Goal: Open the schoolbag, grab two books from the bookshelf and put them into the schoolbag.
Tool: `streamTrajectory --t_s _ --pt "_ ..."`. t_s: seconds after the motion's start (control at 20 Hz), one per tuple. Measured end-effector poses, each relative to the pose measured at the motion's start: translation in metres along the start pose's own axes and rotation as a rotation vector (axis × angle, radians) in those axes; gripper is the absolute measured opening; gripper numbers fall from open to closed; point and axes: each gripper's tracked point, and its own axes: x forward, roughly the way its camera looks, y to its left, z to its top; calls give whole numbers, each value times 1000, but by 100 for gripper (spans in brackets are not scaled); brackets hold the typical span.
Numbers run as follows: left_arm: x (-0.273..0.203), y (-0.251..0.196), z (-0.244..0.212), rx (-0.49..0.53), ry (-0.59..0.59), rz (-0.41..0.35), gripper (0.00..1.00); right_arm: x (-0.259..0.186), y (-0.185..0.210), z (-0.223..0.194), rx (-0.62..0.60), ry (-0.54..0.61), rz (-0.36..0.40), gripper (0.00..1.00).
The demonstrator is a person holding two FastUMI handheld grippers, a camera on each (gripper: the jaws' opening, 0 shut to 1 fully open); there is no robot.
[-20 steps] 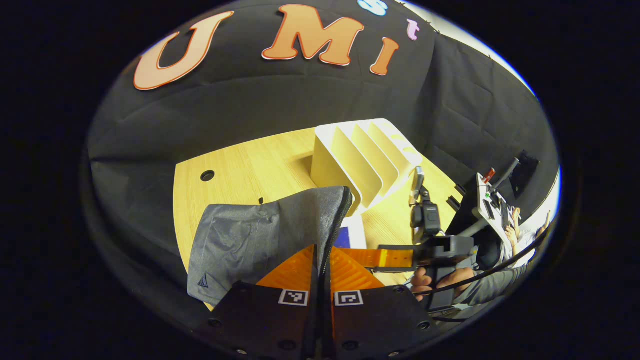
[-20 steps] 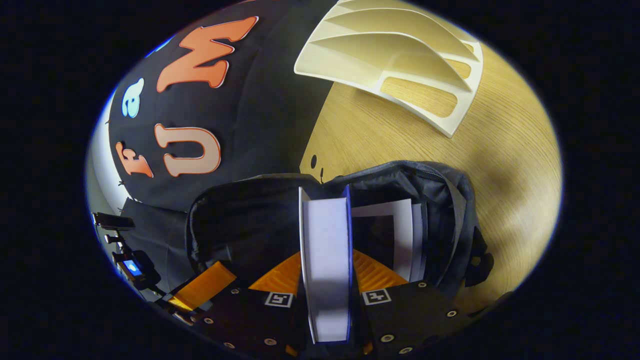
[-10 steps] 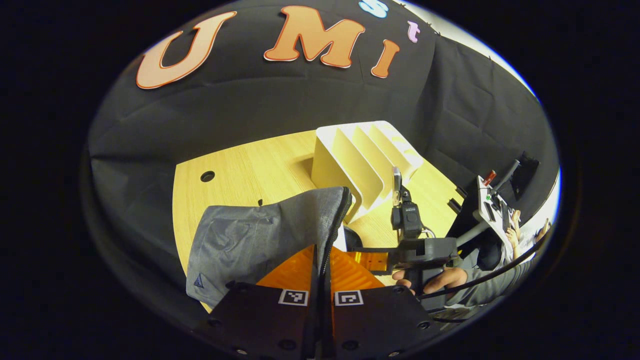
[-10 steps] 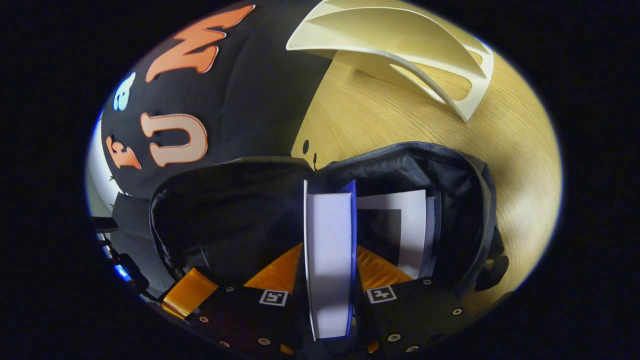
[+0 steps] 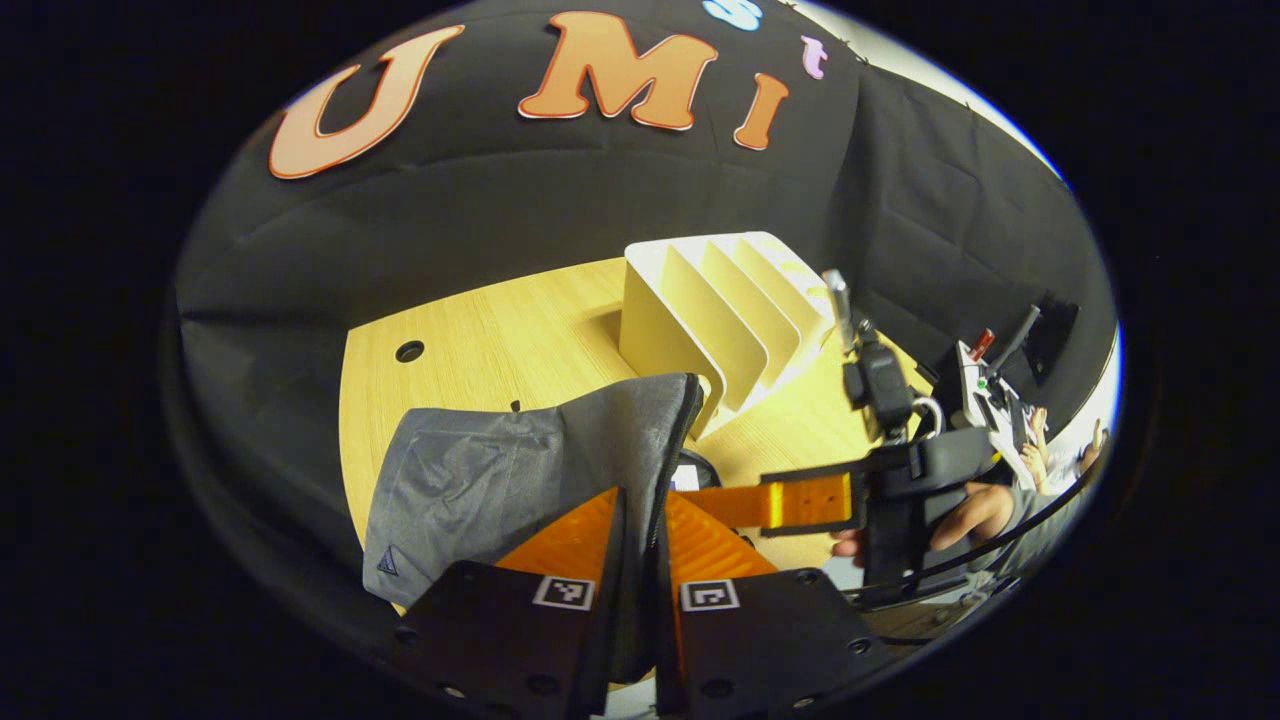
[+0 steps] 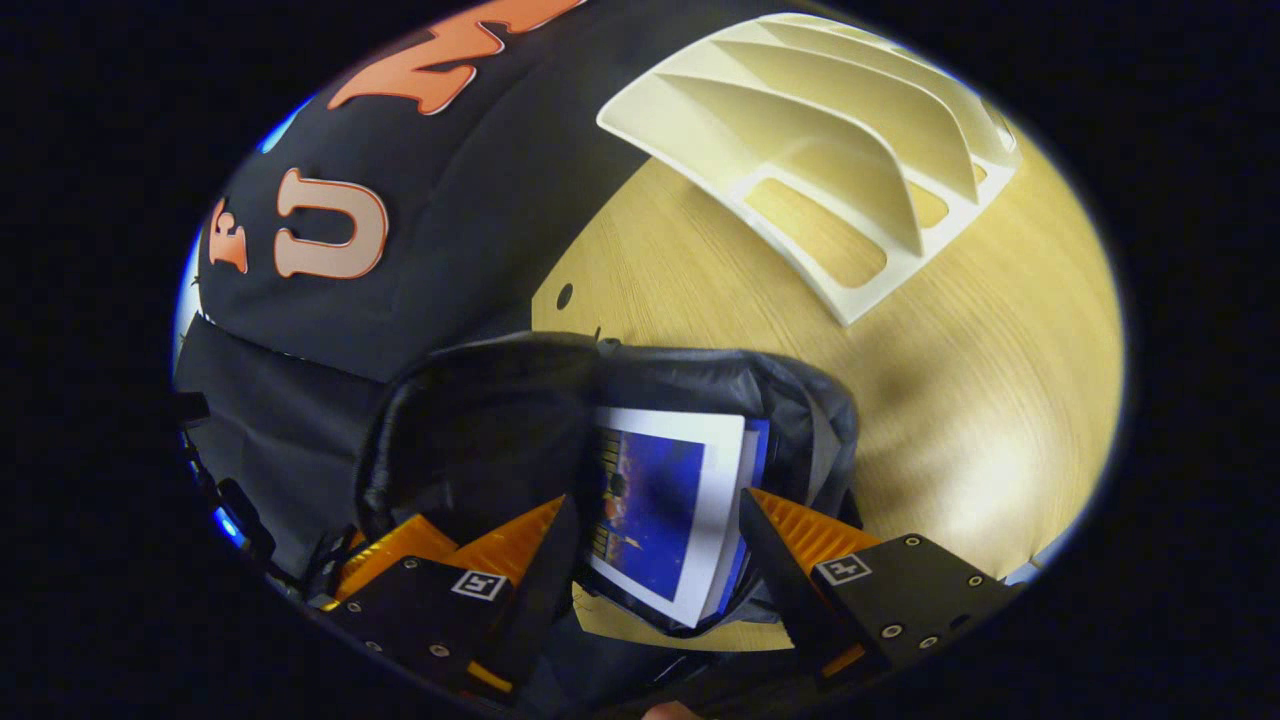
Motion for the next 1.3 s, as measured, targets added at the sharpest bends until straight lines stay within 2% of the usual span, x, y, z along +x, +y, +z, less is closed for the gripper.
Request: streamTrajectory --t_s 0.05,0.15,0.25,0.3,0.35,0.4,0.55,0.7,0.85,1.1,1.3 --pt "3 -7 -1 0 4 -6 20 -8 -6 10 -25 -28 -19 97" --pt "8 -24 -4 -6 20 -34 35 -29 -18 31 -76 -76 -58 98" --pt "13 -39 -4 -3 27 -41 40 -48 -30 47 -117 -108 -87 98" --pt "16 -44 -1 -6 24 -28 54 -56 -38 55 -135 -118 -104 98" --pt "20 -48 0 -10 25 -12 60 -64 -44 62 -156 -130 -117 98" --pt "22 -53 3 -22 21 4 74 -73 -51 73 -177 -153 -133 98" --pt "32 -72 14 -72 4 29 79 -104 -71 107 -237 -224 -181 98" --pt "40 -90 37 -73 -58 89 94 -142 -86 143 -323 -303 -224 98" --pt "44 -110 65 -75 -147 162 94 -185 -98 182 -428 -401 -270 98" --pt "41 -128 113 -118 -313 253 98 -240 -100 234 -582 -542 -303 98" --pt "35 -126 141 -120 -477 385 98 -273 -86 263 -702 -628 -286 97"
